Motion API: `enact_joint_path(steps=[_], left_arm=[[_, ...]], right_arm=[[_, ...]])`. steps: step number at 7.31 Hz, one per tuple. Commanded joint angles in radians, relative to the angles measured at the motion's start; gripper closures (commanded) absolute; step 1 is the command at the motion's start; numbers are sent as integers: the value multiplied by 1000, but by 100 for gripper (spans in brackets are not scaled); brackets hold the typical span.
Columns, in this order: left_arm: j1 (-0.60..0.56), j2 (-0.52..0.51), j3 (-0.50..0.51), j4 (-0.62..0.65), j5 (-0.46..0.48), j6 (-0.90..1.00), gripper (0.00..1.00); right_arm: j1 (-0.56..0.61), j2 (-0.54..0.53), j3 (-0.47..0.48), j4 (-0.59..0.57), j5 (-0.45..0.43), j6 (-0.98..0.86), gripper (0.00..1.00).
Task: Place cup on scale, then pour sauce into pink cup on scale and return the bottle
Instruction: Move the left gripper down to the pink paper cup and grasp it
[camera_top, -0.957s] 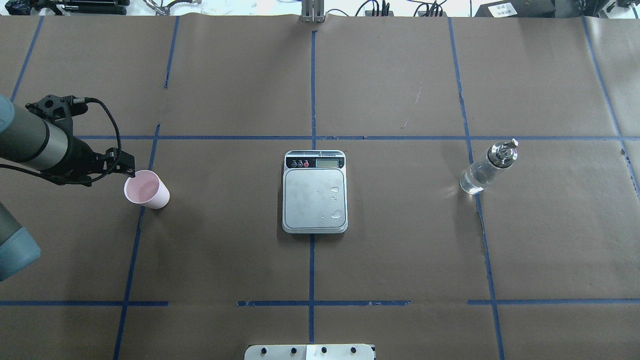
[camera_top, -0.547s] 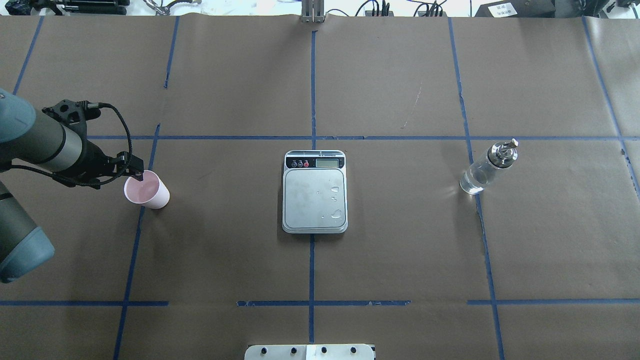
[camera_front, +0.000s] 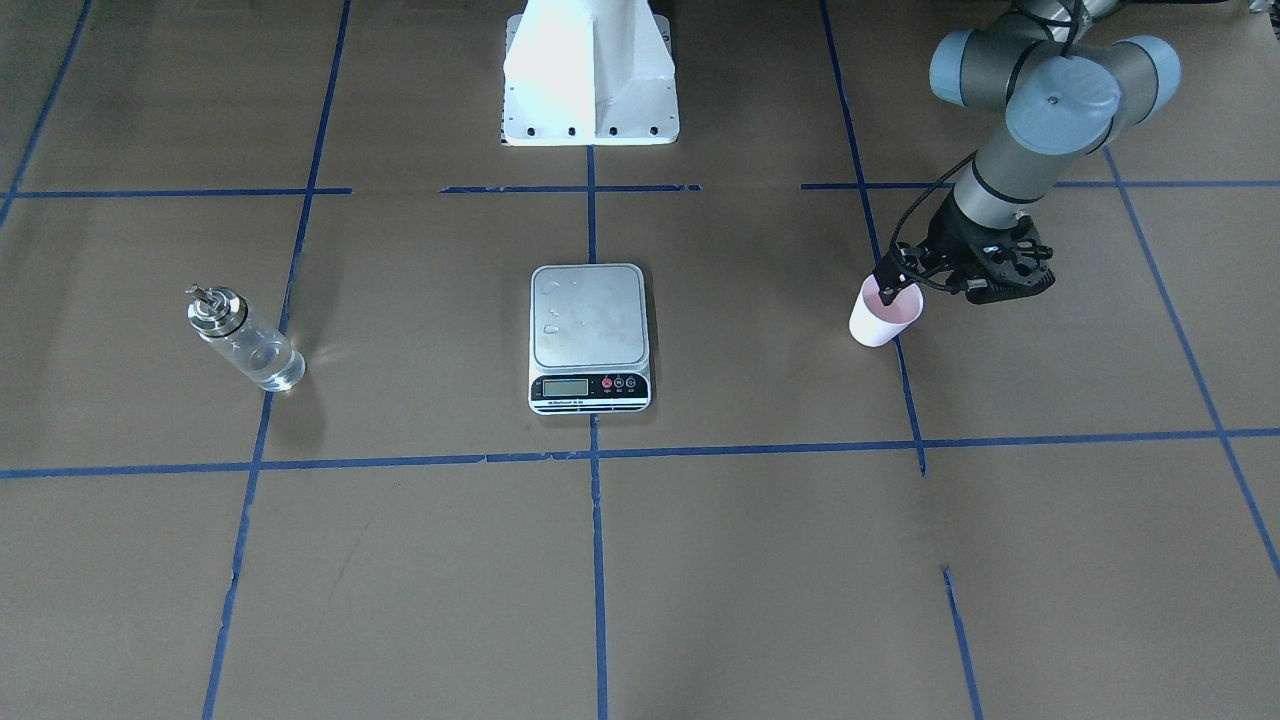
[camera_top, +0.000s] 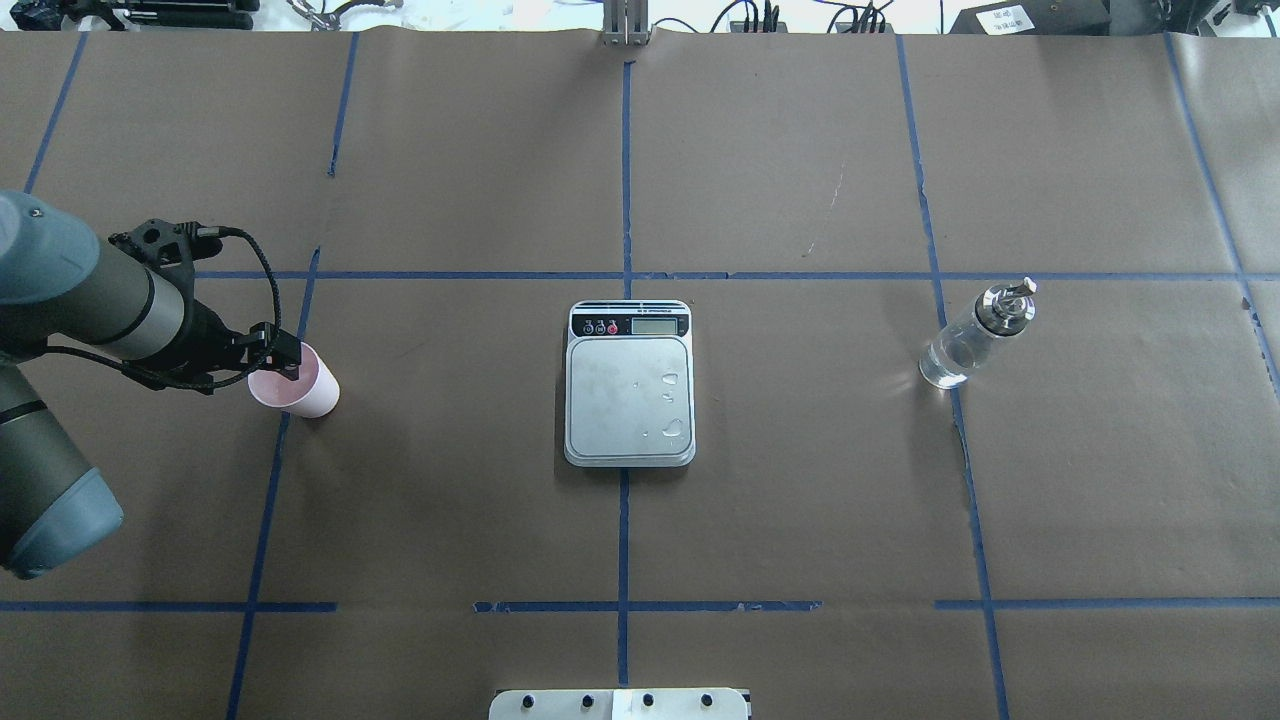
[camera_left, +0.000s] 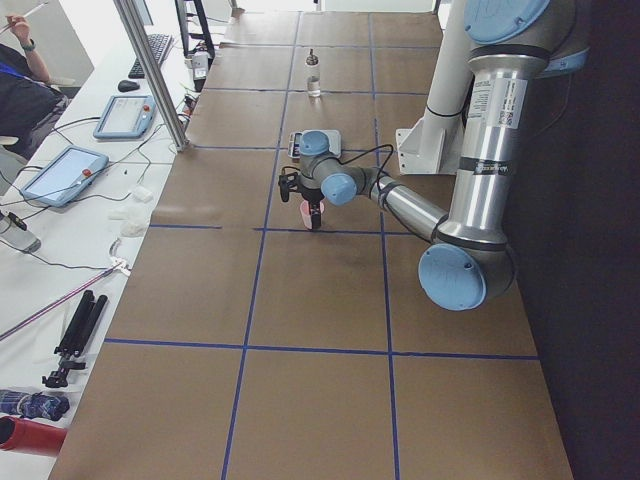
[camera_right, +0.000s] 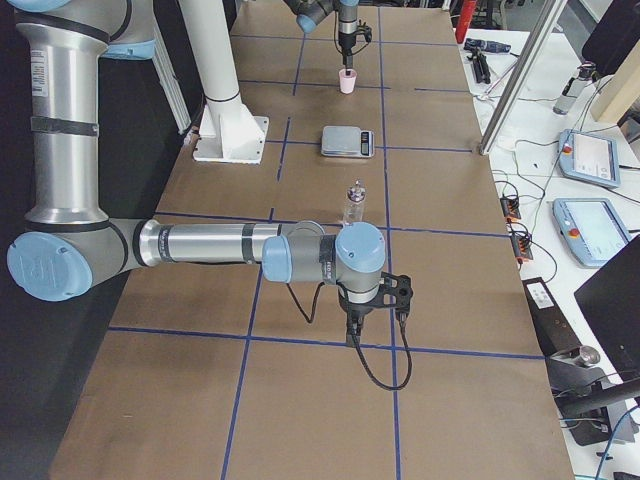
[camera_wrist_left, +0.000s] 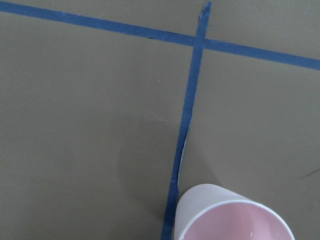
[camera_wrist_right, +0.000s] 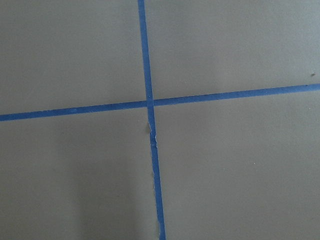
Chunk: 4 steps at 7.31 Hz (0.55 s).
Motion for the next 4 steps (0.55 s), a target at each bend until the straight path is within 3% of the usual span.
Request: enact_joint_path(steps=[1, 2, 3, 4], left_arm=[[12, 0, 15, -2, 0, -1, 1], [12, -1, 18, -2, 0, 0, 7], [12, -1, 18, -2, 0, 0, 20], [12, -1, 16, -2, -5, -1, 41]], right_arm=[[0, 5, 0, 0, -2, 0, 0], [0, 7, 2, 0, -2, -2, 0], [0, 7, 2, 0, -2, -2, 0], [0, 7, 6, 0, -2, -2, 0]])
